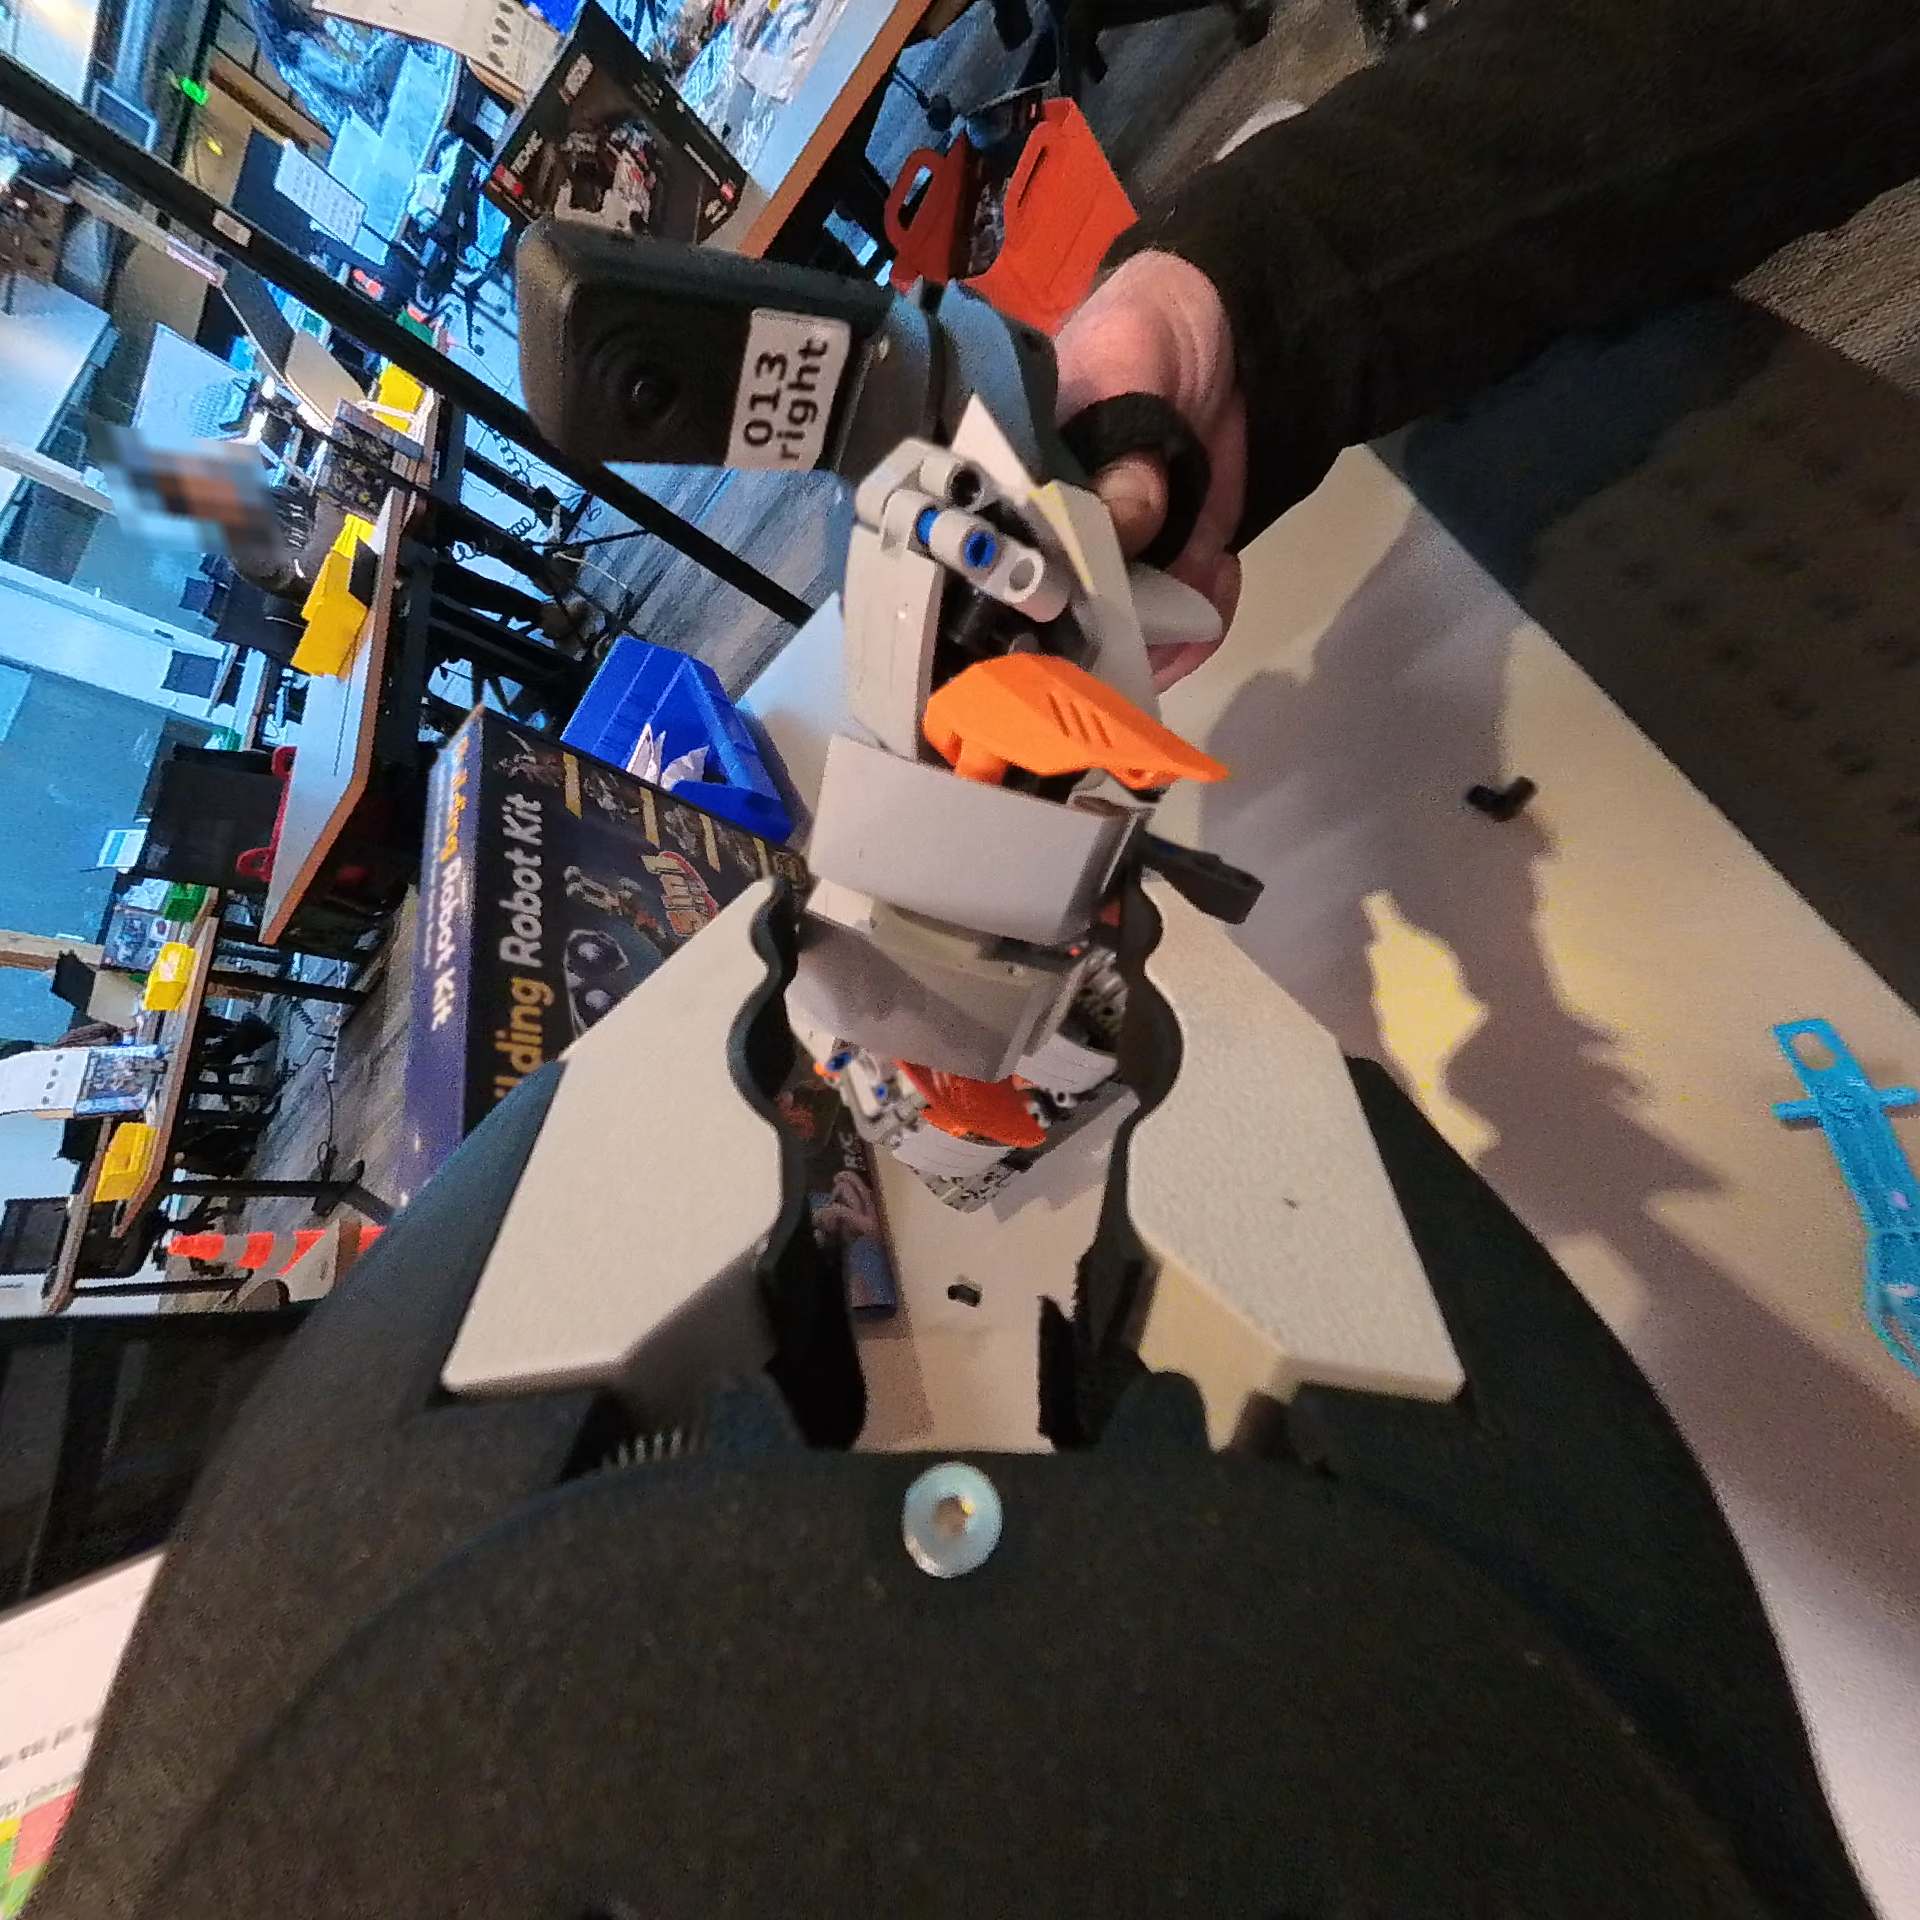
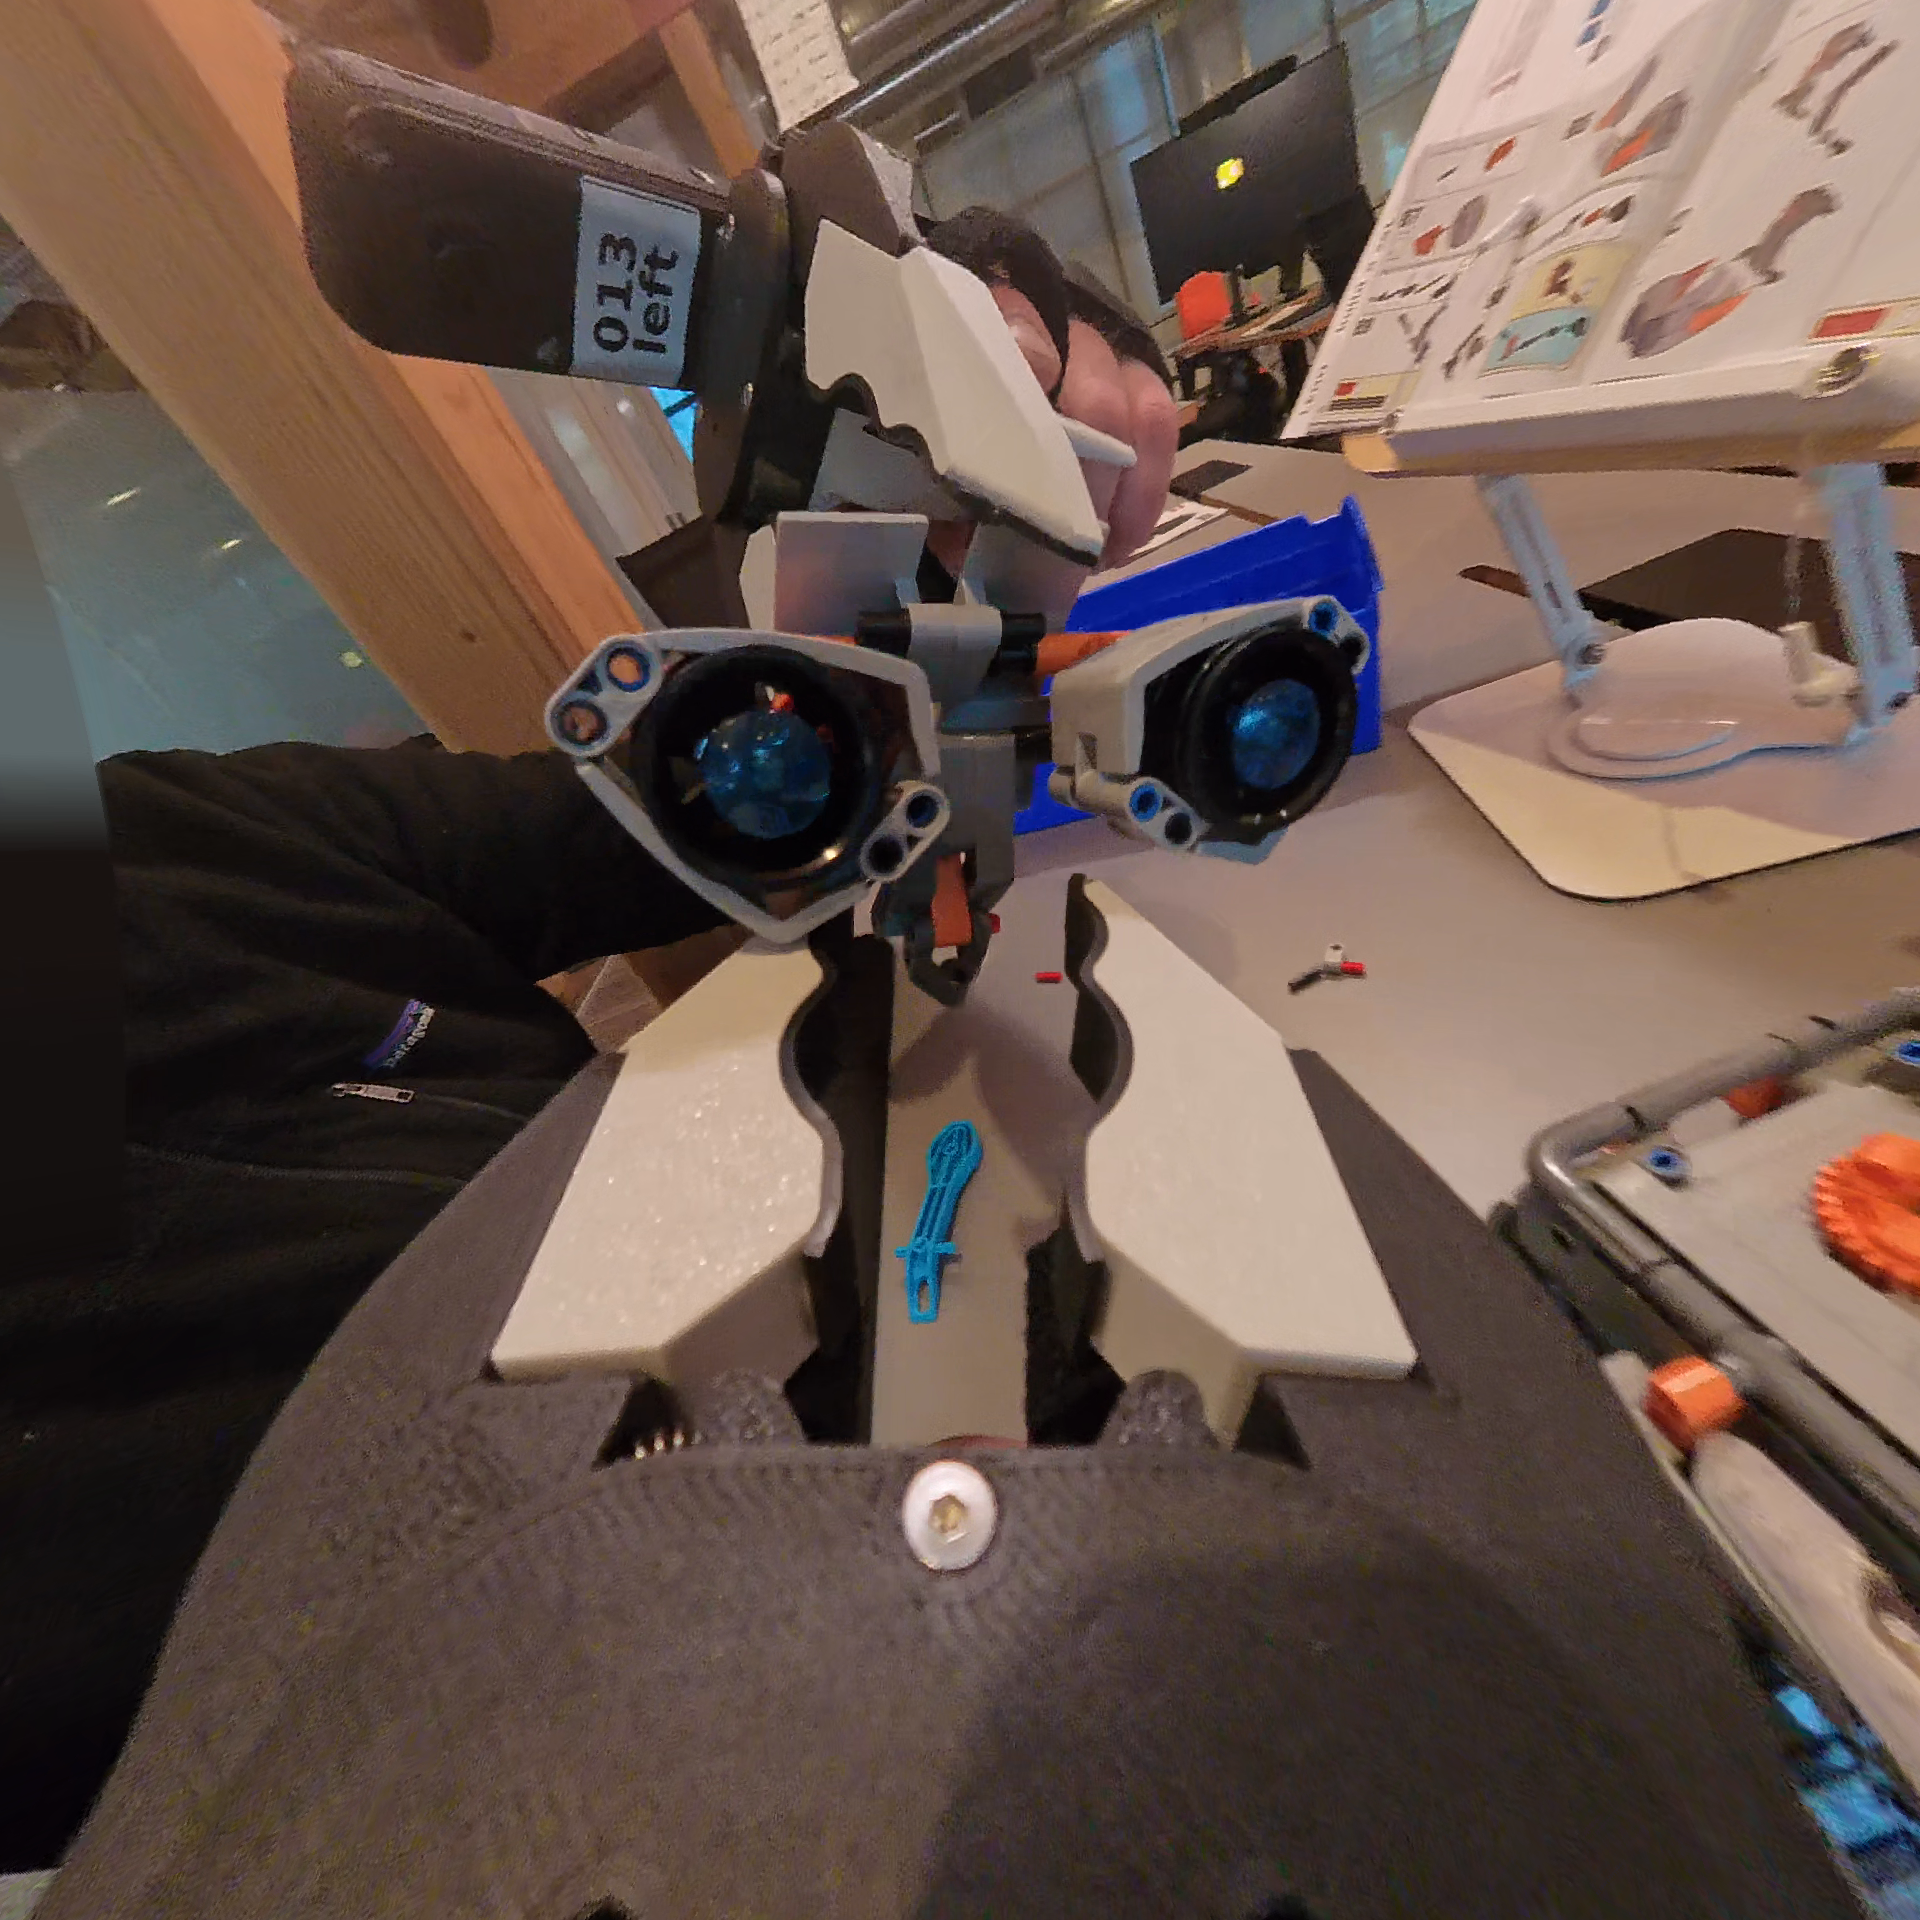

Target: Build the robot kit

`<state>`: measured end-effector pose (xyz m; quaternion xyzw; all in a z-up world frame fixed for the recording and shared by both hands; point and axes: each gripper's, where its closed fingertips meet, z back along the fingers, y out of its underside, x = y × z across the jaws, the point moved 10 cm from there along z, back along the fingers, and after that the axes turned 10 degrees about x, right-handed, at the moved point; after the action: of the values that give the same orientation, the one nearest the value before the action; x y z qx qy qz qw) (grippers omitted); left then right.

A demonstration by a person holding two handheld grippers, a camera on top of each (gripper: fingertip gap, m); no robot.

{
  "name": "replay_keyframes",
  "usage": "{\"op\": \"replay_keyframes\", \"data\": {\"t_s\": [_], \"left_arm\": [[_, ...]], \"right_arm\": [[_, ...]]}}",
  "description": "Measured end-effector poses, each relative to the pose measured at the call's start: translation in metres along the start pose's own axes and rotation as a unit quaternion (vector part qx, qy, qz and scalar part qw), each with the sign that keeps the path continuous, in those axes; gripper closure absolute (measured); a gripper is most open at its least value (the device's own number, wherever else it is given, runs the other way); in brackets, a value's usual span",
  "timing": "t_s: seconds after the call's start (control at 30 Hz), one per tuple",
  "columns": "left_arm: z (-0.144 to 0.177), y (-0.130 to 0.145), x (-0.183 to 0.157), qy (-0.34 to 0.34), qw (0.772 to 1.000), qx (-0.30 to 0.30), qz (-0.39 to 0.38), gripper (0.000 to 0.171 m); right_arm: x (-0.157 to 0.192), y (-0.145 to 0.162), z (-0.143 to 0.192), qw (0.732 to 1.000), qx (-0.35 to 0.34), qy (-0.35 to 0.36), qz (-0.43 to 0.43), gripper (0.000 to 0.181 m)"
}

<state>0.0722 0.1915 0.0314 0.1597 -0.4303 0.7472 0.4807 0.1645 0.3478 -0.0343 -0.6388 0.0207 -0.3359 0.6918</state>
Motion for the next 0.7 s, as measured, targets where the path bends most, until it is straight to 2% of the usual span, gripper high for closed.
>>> {"op": "replay_keyframes", "data": {"t_s": [0.4, 0.5, 0.7], "left_arm": [[-0.045, 0.011, 0.047, 0.02, 1.0, 0.023, 0.01, 0.111], [-0.056, 0.014, 0.059, 0.026, 0.999, 0.016, 0.013, 0.111], [-0.081, 0.026, 0.083, 0.035, 0.999, 0.009, 0.022, 0.111]], "right_arm": [[-0.023, -0.011, 0.062, 0.993, -0.013, 0.11, 0.031, 0.133], [-0.03, -0.017, 0.073, 0.99, -0.017, 0.13, 0.047, 0.144], [-0.047, -0.023, 0.087, 0.977, -0.002, 0.198, 0.073, 0.147]]}}
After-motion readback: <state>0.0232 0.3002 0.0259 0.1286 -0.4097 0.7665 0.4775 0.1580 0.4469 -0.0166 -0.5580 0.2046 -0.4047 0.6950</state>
